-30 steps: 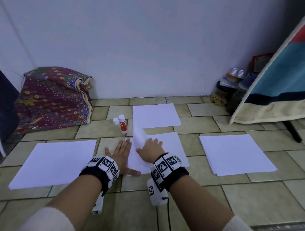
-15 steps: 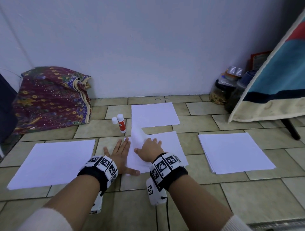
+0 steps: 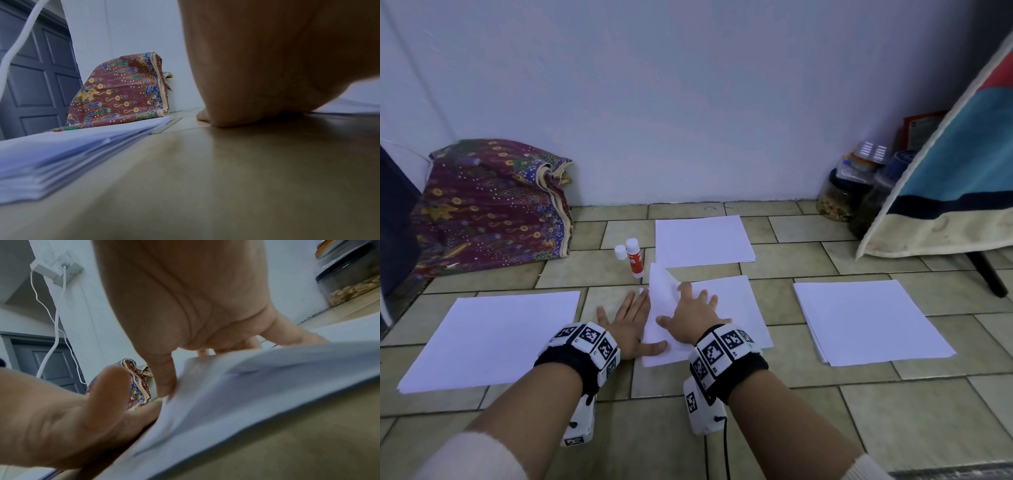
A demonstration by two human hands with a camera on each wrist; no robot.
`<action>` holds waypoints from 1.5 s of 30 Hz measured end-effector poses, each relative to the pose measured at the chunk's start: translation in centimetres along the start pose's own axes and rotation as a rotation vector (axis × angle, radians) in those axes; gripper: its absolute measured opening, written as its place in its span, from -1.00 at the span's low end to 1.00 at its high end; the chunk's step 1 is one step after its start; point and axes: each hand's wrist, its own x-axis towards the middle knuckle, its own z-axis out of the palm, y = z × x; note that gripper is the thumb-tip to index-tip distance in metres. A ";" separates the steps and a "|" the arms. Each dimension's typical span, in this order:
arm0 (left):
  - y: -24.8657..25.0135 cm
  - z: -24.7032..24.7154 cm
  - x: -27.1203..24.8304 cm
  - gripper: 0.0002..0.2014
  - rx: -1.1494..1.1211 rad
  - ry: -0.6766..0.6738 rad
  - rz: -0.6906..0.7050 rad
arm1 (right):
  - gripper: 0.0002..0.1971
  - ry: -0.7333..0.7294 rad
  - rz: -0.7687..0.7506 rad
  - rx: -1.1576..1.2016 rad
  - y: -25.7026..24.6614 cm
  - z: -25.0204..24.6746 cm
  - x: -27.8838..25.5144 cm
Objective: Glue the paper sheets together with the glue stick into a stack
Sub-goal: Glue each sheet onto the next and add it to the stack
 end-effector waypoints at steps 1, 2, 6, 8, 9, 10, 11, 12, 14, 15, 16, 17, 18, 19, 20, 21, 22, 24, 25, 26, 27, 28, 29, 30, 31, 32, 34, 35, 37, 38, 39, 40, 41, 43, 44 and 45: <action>0.0 0.0 0.1 0.22 -0.016 0.003 0.001 | -0.24 -0.015 0.003 -0.013 -0.1 0.0 0.0; 0.0 0.0 0.1 0.21 -0.026 0.004 -0.004 | -0.24 -0.028 0.007 -0.028 -0.1 -0.1 0.0; 0.0 0.0 0.0 0.09 -0.077 0.021 0.007 | -0.28 -0.048 0.013 -0.069 -0.2 -0.1 0.0; -0.1 -0.2 -0.2 0.15 -0.113 0.015 0.019 | -0.28 -0.047 0.013 -0.075 -0.1 -0.2 -0.1; -0.2 -0.3 -0.3 0.18 -0.126 0.015 0.020 | -0.27 -0.050 0.014 -0.074 -0.1 -0.3 0.0; -0.2 -0.3 -0.4 0.22 -0.127 0.014 0.019 | -0.25 -0.055 0.014 -0.070 -0.1 -0.3 0.2; -0.2 -0.4 -0.5 0.28 -0.116 0.008 0.020 | -0.24 -0.060 0.012 -0.068 -0.1 -0.3 0.4; -0.2 -0.5 -0.7 0.34 -0.106 -0.002 0.026 | -0.22 -0.063 0.007 -0.069 -0.1 -0.3 0.6; -0.1 -0.8 -1.0 0.40 -0.096 -0.026 0.037 | -0.19 -0.061 -0.002 -0.073 -0.1 -0.3 0.8; -0.1 -0.9 -1.2 0.42 -0.091 -0.037 0.041 | -0.17 -0.061 -0.001 -0.069 -0.1 -0.3 0.7; -0.1 -0.9 -1.3 0.42 -0.090 -0.045 0.045 | -0.18 -0.064 0.000 -0.066 -0.1 -0.3 0.6; -0.1 -1.0 -1.3 0.41 -0.089 -0.052 0.051 | -0.20 -0.067 0.000 -0.070 -0.1 -0.3 0.5; -0.2 -1.0 -1.2 0.45 -0.090 -0.058 0.059 | -0.23 -0.076 0.001 -0.082 -0.1 -0.4 0.3; -0.3 -1.1 -1.2 0.53 -0.094 -0.064 0.067 | -0.26 -0.087 0.004 -0.100 -0.2 -0.4 0.1; -0.4 -1.1 -1.1 0.63 -0.106 -0.071 0.079 | -0.28 -0.096 0.008 -0.116 -0.3 -0.3 0.1; -0.6 -1.1 -1.0 0.69 -0.117 -0.067 0.085 | -0.30 -0.102 0.012 -0.126 -0.3 -0.3 0.1; -0.8 -1.0 -0.8 0.72 -0.132 -0.055 0.086 | -0.31 -0.104 0.014 -0.130 -0.4 -0.2 0.2; -0.9 -1.0 -0.6 0.71 -0.183 -0.032 0.059 | -0.33 -0.098 0.018 -0.129 -0.4 0.0 0.4; -0.9 -1.0 -0.6 0.66 -0.213 -0.023 0.046 | -0.33 -0.095 0.021 -0.130 -0.4 0.0 0.4; -0.9 -0.9 -0.7 0.56 -0.235 -0.011 0.038 | -0.32 -0.092 0.024 -0.133 -0.4 0.1 0.5; -0.9 -0.8 -0.7 0.42 -0.252 0.001 0.033 | -0.31 -0.089 0.026 -0.138 -0.4 0.1 0.5; -0.8 -0.7 -0.8 0.32 -0.273 0.013 0.030 | -0.31 -0.087 0.027 -0.142 -0.4 0.2 0.5; -0.9 -0.7 -0.7 0.27 -0.289 0.018 0.023 | -0.31 -0.085 0.026 -0.145 -0.4 0.3 0.5; -0.9 -0.6 -0.6 0.25 -0.297 0.020 0.018 | -0.30 -0.083 0.025 -0.148 -0.4 0.3 0.4; -0.9 -0.6 -0.5 0.24 -0.296 0.019 0.014 | -0.30 -0.082 0.024 -0.150 -0.4 0.3 0.4; -0.8 -0.6 -0.4 0.22 -0.298 0.018 0.010 | -0.30 -0.081 0.023 -0.151 -0.4 0.3 0.4; -0.7 -0.7 -0.3 0.16 -0.302 0.022 -0.001 | -0.30 -0.081 0.024 -0.153 -0.5 0.2 0.3; -0.7 -0.7 -0.2 0.13 -0.302 0.026 -0.004 | -0.30 -0.080 0.024 -0.153 -0.5 0.1 0.2; -0.7 -0.8 -0.4 0.07 -0.299 0.018 0.003 | -0.29 -0.075 0.024 -0.151 -0.6 0.1 0.2; -0.7 -0.9 -0.5 0.05 -0.292 0.011 0.017 | -0.29 -0.073 0.024 -0.150 -0.6 0.0 0.2; -0.8 -0.9 -0.6 0.04 -0.285 0.005 0.032 | -0.28 -0.073 0.025 -0.154 -0.6 0.0 0.1; -0.8 -1.0 -0.8 0.03 -0.277 -0.002 0.043 | -0.27 -0.075 0.026 -0.160 -0.6 0.0 0.1; -0.7 -1.0 -0.9 0.03 -0.258 -0.007 0.049 | -0.26 -0.079 0.029 -0.166 -0.7 -0.1 0.2; -0.6 -1.0 -0.8 0.05 -0.193 -0.014 0.049 | -0.24 -0.087 0.035 -0.180 -0.8 -0.1 0.2; -0.6 -1.0 -0.8 0.08 -0.161 -0.018 0.050 | -0.23 -0.090 0.036 -0.190 -0.9 -0.2 0.2; -0.6 -1.0 -0.7 0.12 -0.135 -0.020 0.051 | -0.22 -0.091 0.038 -0.200 -0.9 -0.2 0.3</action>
